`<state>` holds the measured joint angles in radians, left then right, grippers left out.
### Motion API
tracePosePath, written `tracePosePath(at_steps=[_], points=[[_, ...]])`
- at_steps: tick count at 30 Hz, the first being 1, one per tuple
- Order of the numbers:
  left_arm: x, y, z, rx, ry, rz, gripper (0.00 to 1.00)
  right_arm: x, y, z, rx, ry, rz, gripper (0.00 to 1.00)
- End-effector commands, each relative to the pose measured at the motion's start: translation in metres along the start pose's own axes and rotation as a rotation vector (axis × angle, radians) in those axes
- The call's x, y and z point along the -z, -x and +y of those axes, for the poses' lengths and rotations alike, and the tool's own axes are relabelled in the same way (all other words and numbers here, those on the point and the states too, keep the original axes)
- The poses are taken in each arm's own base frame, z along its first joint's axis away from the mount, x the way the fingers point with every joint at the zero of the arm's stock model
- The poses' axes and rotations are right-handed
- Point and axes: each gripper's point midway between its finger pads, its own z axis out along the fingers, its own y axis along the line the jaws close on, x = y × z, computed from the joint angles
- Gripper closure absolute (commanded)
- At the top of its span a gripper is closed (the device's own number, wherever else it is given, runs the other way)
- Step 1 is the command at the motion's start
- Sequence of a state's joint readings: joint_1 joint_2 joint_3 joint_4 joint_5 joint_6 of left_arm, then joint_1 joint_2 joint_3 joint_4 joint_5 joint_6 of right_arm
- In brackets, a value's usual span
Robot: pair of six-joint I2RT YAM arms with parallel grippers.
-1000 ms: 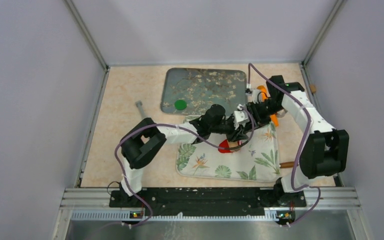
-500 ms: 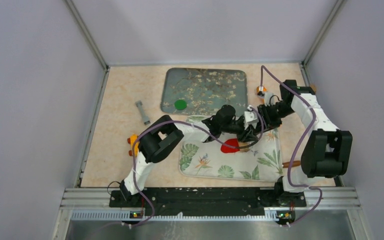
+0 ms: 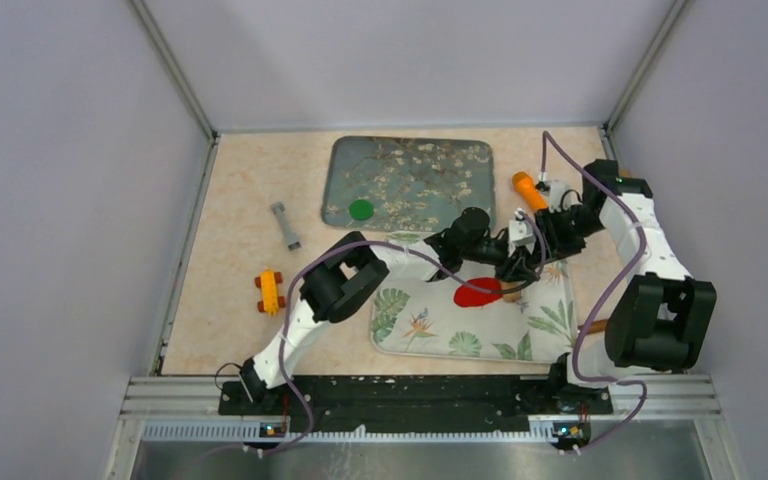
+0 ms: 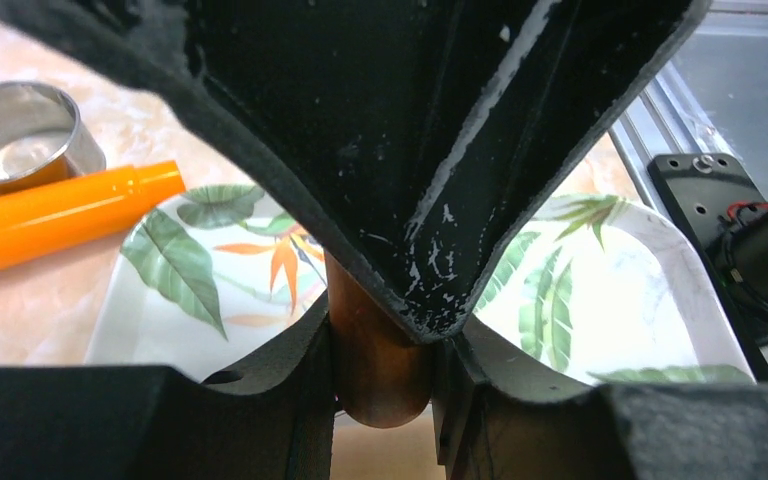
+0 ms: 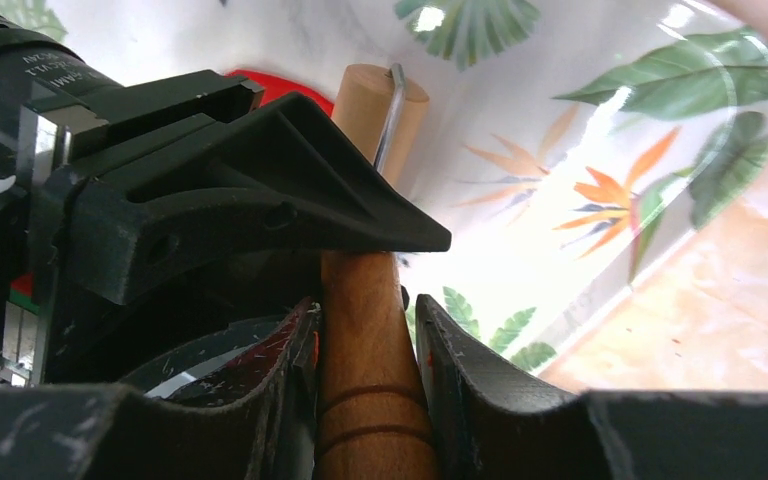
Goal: Roll out the dumpling wrappers from the dough
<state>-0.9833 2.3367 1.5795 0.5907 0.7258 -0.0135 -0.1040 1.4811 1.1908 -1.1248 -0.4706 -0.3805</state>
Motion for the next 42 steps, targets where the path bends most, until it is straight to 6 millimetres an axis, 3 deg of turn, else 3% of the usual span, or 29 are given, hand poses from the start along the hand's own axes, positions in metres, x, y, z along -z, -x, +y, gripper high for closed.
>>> tracePosePath(at_steps=[1, 5, 9, 12, 15, 17, 22, 29, 38, 42], points=[[-0.034, 0.011, 0.010, -0.005, 0.112, -0.049, 1.00, -0.003, -0.025, -0.031, 0.060, -0.151, 0.150, 1.00], [-0.027, 0.051, 0.020, -0.050, 0.142, -0.100, 1.00, 0.020, 0.003, -0.022, 0.097, -0.147, 0.062, 1.00], [0.005, 0.095, 0.026, -0.070, 0.185, -0.140, 1.00, 0.042, 0.031, 0.013, 0.132, -0.031, -0.040, 1.00], [0.029, 0.104, 0.016, -0.073, 0.197, -0.124, 1.00, 0.043, 0.036, 0.042, 0.183, 0.054, -0.075, 1.00], [0.047, 0.097, 0.008, -0.041, 0.208, -0.087, 1.00, 0.027, 0.033, 0.064, 0.242, 0.108, -0.057, 1.00], [0.057, 0.078, 0.005, -0.011, 0.223, -0.050, 1.00, 0.016, 0.032, 0.072, 0.241, 0.140, -0.044, 1.00], [0.066, 0.048, -0.001, 0.026, 0.227, -0.002, 1.00, -0.004, 0.033, 0.074, 0.244, 0.151, -0.024, 1.00], [0.074, -0.003, -0.008, 0.105, 0.233, 0.075, 1.00, -0.040, 0.005, 0.073, 0.282, 0.151, 0.074, 1.00], [0.129, -0.051, -0.033, 0.136, 0.275, 0.199, 1.00, -0.081, -0.016, 0.091, 0.361, 0.181, 0.150, 1.00], [0.151, -0.060, -0.035, 0.141, 0.309, 0.255, 1.00, -0.090, -0.005, 0.109, 0.387, 0.206, 0.128, 1.00]])
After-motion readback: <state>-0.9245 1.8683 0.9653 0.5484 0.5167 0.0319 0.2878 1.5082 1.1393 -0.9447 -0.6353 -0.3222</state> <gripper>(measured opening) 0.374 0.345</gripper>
